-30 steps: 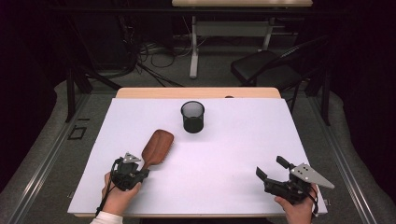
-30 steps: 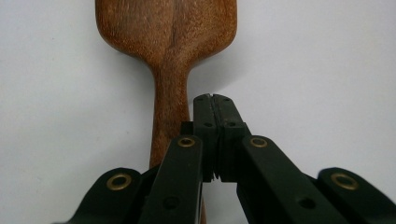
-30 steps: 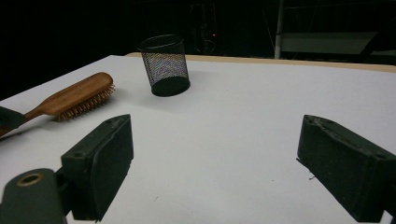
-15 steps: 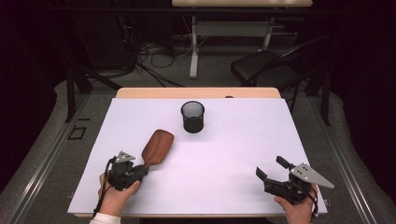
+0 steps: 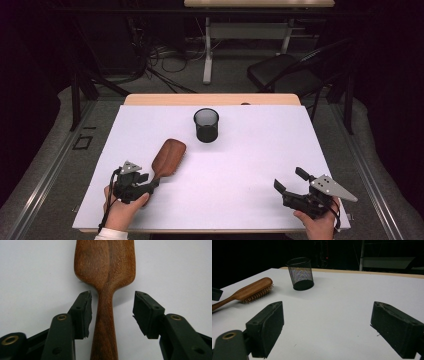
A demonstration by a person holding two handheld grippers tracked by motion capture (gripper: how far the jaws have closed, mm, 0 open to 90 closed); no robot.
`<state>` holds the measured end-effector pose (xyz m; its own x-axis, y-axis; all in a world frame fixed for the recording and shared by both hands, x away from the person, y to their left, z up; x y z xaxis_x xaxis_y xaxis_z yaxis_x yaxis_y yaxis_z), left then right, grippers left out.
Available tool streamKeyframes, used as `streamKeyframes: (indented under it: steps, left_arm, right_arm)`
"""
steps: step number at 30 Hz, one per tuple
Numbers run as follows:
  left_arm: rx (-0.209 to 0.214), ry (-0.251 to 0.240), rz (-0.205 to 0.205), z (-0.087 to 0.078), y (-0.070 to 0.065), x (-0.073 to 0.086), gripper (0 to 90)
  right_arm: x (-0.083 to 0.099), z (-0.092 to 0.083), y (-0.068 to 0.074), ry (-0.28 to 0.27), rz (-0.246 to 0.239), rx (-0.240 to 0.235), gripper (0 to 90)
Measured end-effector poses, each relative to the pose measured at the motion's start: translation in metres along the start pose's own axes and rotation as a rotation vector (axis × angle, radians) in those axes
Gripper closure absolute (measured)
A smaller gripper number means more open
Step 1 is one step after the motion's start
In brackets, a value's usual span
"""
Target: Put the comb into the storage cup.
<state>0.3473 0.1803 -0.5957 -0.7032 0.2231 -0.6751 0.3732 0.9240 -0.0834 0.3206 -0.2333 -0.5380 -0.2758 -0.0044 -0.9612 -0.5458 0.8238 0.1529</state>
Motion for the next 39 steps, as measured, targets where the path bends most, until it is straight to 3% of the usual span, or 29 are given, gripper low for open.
streamKeyframes:
  steps: [5,16,20,39]
  left_arm:
    - [0.009,-0.002,-0.012,0.001,0.001,-0.001,43.8]
    - [0.046,-0.011,-0.042,-0.001,-0.002,-0.003,44.9]
    - [0.04,-0.004,-0.043,0.0,-0.001,-0.002,44.1]
    - [0.01,0.045,-0.002,0.009,-0.002,-0.014,14.4]
  right_arm:
    - [0.0,0.0,0.0,0.0,-0.001,-0.001,11.2]
    - [0.0,0.0,0.0,0.003,-0.006,-0.002,11.5]
    - [0.0,0.0,0.0,0.003,-0.004,-0.003,11.5]
    - [0.001,0.001,0.0,0.004,-0.001,0.003,11.5]
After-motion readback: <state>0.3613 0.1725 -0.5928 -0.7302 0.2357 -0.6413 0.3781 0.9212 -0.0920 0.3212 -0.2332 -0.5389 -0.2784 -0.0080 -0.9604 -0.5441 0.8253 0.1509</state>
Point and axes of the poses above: each handheld gripper's, and its own axes: z roughly forward along the jaws, x roughly out of its underside, y roughly to its left, the point moved 10 cm from there along z, roughly forward along the jaws, and after that the axes turned 6 degrees about -x, right-handed, at the moved point
